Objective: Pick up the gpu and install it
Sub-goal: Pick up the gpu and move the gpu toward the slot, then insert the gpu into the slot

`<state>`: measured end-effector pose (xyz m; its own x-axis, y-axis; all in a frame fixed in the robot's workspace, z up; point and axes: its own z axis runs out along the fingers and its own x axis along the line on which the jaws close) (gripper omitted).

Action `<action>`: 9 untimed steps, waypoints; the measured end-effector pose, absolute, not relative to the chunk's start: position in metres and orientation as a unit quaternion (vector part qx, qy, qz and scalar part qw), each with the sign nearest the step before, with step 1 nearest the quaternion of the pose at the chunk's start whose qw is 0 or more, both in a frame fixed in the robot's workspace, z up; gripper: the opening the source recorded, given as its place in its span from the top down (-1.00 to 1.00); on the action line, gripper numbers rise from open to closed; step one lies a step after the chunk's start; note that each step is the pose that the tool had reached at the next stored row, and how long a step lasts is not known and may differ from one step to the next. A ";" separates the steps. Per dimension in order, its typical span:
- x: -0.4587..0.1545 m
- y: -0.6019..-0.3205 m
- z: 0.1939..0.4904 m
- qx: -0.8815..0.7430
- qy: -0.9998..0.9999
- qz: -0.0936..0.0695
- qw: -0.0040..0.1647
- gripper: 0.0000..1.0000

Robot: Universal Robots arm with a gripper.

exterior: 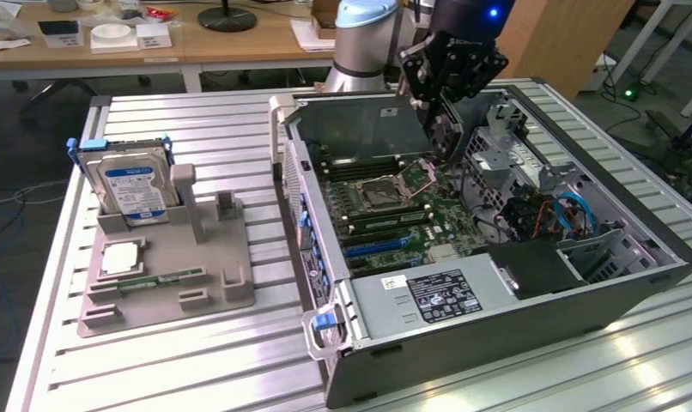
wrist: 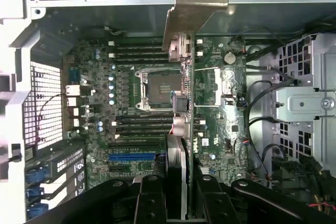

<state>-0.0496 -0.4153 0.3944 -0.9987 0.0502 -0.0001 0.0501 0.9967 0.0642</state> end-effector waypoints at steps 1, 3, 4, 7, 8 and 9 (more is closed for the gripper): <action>-0.049 -0.415 0.394 0.025 0.999 0.032 0.001 0.45; -0.049 -0.415 0.394 0.025 0.999 0.032 0.001 0.45; -0.049 -0.415 0.394 0.025 0.999 0.032 0.001 0.45; -0.049 -0.415 0.394 0.025 0.999 0.032 0.001 0.45; -0.049 -0.415 0.394 0.025 0.999 0.032 0.001 0.45; -0.049 -0.415 0.394 0.025 0.999 0.032 0.001 0.45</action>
